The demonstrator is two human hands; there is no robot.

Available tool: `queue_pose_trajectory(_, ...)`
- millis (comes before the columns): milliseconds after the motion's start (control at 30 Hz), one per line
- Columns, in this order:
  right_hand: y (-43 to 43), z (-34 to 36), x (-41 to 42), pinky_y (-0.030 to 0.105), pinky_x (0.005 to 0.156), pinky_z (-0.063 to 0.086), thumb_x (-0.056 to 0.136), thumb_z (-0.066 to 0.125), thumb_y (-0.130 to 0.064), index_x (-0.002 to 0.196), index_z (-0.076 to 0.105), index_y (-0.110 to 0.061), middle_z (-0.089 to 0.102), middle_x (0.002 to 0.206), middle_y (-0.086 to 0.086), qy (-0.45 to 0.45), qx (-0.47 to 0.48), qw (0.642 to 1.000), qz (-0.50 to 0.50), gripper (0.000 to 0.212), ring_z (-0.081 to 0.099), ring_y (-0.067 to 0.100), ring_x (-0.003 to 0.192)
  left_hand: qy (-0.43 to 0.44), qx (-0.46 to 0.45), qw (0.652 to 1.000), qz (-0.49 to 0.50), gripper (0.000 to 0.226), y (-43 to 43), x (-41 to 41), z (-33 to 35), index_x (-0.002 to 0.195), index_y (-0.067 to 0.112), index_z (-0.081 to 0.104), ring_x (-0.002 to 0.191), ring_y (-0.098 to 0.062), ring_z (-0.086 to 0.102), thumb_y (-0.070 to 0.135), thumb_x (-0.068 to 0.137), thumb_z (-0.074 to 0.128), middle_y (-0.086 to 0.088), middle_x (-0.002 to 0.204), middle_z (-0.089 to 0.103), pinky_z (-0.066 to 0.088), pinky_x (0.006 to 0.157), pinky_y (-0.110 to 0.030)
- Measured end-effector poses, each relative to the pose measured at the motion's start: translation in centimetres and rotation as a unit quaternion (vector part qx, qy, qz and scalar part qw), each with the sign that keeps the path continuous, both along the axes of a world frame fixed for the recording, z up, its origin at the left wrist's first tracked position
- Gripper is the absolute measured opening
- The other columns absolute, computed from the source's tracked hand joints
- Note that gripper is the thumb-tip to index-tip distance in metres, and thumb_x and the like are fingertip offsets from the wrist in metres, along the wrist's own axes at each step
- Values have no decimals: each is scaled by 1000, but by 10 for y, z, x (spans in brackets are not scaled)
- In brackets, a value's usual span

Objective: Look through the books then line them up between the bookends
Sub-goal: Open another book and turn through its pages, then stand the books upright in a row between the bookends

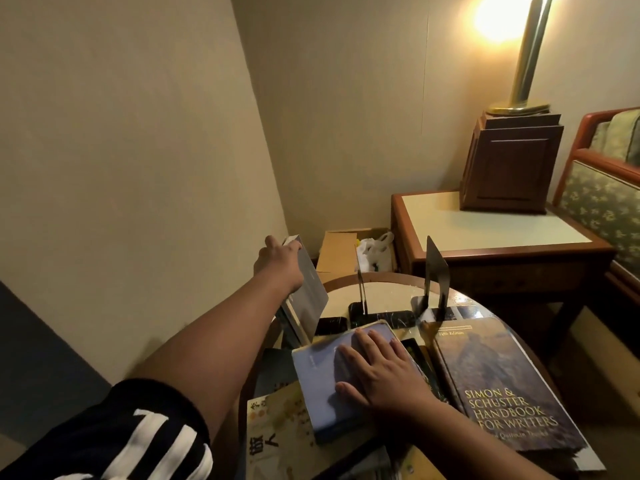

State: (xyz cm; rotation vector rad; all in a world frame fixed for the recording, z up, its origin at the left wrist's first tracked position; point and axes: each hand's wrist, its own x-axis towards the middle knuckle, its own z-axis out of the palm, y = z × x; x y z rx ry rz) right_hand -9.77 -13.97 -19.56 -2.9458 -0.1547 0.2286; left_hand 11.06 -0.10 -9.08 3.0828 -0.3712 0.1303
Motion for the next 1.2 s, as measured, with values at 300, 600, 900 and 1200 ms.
queue_pose_trajectory(300, 1, 11, -1, 45, 117, -15, 52, -22, -92, 157, -4, -41, -13, 167, 4, 40, -1, 999, -5, 118, -15, 28, 153, -25, 53, 998, -7, 60, 9, 0, -14, 133, 29, 44, 110, -32, 35, 23, 77, 64, -14, 127, 26, 41, 87, -39)
queue_pose_trajectory(600, 11, 56, 71, 30, 89, 53, 95, 62, -43, 133, 54, -25, 55, 130, 0, 10, 274, 955, -111, 42, 57, 13, 108, 86, -88, 984, -130, 68, 25, 24, -12, 144, 39, 43, 142, -33, 22, 20, 80, 58, -6, 156, 17, 36, 111, -47)
queue_pose_trajectory(900, 26, 31, 172, 34, 84, 59, 86, 61, -66, 132, 52, -8, 66, 111, 14, 231, 436, 825, -274, 74, 68, 24, 94, 92, -119, 970, -190, 70, 44, 24, -13, 147, 42, 34, 148, -33, 11, 23, 84, 58, -3, 162, 7, 28, 115, -49)
queue_pose_trajectory(1200, 33, 19, 197, 50, 107, 47, 92, 63, -46, 135, 42, -14, 48, 127, 19, 332, 585, 704, -228, 58, 53, 42, 124, 91, -122, 972, -181, 82, 51, 36, -20, 155, 29, 21, 150, -29, 5, 34, 85, 64, -3, 163, 4, 21, 118, -45)
